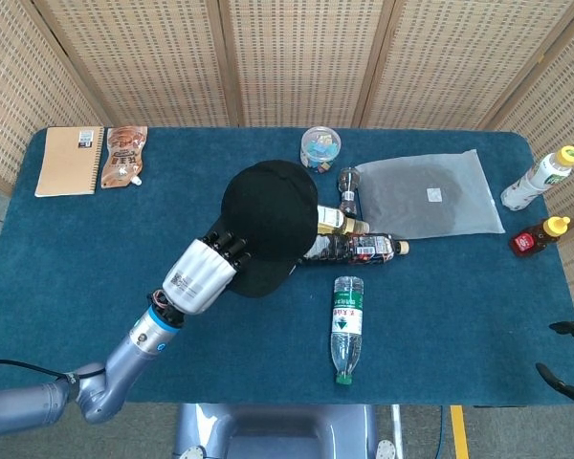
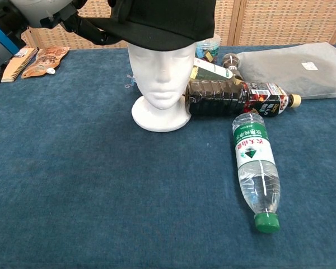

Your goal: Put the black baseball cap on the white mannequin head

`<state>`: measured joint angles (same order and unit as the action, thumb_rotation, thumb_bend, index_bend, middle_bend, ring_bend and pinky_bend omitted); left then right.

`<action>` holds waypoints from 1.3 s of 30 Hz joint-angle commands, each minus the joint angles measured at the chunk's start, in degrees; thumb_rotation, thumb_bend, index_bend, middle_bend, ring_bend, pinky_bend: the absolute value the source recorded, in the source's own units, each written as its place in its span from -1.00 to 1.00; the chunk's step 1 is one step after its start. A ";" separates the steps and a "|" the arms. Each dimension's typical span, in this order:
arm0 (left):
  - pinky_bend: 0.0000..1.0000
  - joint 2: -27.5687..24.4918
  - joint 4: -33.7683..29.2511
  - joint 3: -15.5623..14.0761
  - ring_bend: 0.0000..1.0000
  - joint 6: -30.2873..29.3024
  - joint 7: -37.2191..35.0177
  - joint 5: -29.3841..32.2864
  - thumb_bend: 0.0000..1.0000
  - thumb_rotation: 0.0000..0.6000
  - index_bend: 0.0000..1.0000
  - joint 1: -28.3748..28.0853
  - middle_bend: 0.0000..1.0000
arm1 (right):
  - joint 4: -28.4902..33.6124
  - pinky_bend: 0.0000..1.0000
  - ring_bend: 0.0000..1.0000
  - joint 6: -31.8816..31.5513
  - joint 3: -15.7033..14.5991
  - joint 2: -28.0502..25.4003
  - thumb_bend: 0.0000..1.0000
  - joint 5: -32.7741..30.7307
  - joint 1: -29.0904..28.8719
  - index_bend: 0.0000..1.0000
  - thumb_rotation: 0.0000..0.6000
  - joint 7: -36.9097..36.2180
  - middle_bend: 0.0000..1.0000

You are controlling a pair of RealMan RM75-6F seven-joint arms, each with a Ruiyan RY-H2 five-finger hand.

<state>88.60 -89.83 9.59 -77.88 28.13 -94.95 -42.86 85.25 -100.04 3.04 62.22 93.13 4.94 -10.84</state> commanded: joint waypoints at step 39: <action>-0.16 -10.35 -13.31 -8.68 -0.65 -0.54 8.11 3.40 -0.56 1.00 -0.55 12.59 -0.47 | -0.08 -0.11 -0.16 0.35 0.07 0.15 -0.68 0.37 -0.56 -0.27 1.00 0.06 -0.15</action>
<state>78.77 -103.00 1.45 -77.73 36.84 -91.26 -31.02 85.16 -99.68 3.10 62.38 93.49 4.38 -10.78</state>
